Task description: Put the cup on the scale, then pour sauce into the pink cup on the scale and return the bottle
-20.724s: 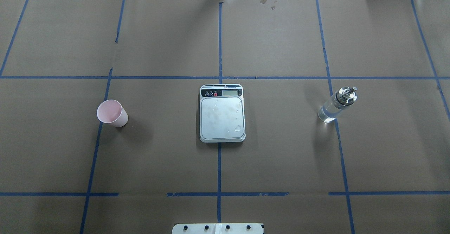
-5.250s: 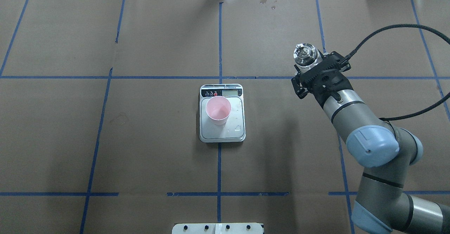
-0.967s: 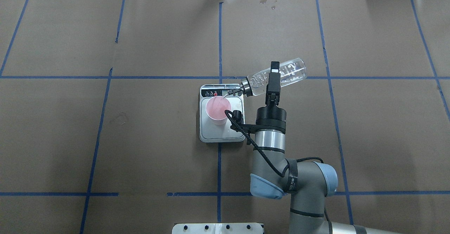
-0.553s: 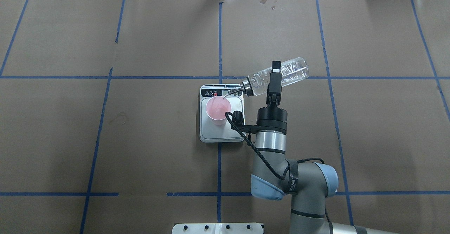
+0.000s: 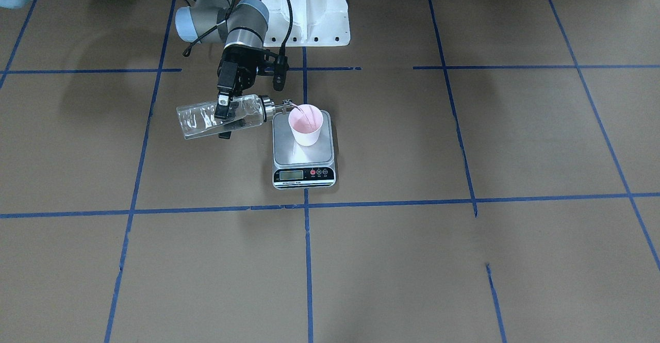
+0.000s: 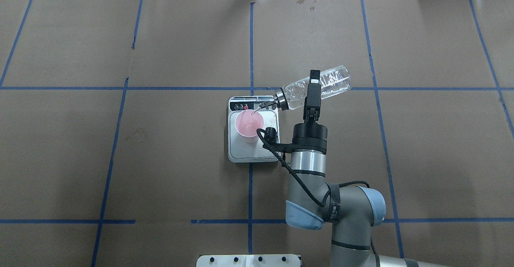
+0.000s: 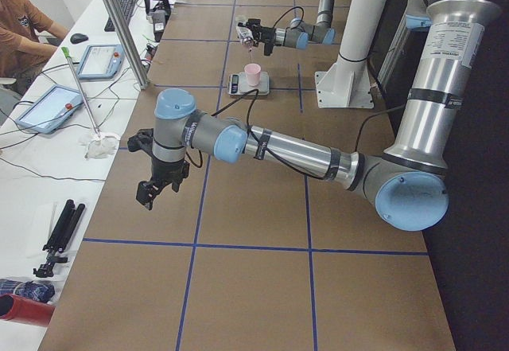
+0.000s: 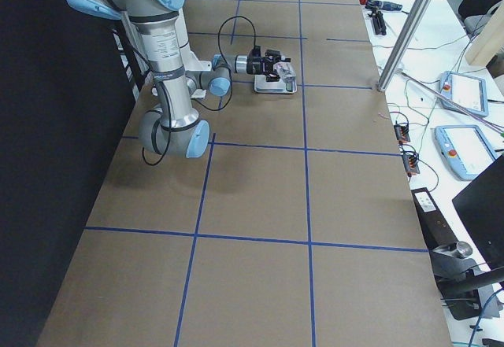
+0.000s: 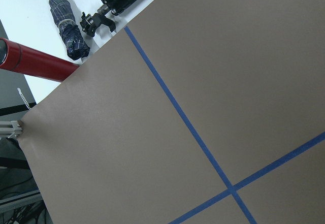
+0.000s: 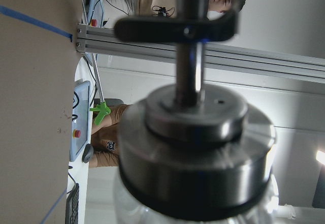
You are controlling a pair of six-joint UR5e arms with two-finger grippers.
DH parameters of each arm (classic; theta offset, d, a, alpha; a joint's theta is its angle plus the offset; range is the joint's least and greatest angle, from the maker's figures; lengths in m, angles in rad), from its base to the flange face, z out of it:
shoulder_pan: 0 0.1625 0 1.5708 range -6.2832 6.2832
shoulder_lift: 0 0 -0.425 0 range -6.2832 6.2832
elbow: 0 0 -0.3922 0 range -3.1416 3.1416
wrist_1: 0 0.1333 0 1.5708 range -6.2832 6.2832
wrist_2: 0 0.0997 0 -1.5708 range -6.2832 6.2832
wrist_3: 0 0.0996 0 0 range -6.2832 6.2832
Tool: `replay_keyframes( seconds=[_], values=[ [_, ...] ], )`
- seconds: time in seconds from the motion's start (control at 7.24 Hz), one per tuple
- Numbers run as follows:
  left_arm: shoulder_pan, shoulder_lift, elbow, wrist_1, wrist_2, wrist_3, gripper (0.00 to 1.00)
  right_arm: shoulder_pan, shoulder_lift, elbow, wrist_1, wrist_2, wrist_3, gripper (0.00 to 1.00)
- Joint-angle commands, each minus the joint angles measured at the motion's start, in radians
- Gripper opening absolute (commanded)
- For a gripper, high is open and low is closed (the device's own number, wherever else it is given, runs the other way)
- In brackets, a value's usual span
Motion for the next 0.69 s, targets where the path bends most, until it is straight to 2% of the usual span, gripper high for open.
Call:
replay_keyframes(
  seconds=[0.0,0.55],
  values=[
    [0.0,0.0,-0.001,0.001,-0.014,0.0,1.0,-0.005,0.003,0.002,0.0,0.003,0.003,0.0],
    [0.0,0.0,-0.005,0.001,-0.019,0.0,1.0,-0.005,0.003,0.004,0.002,0.011,0.023,0.0]
  ],
)
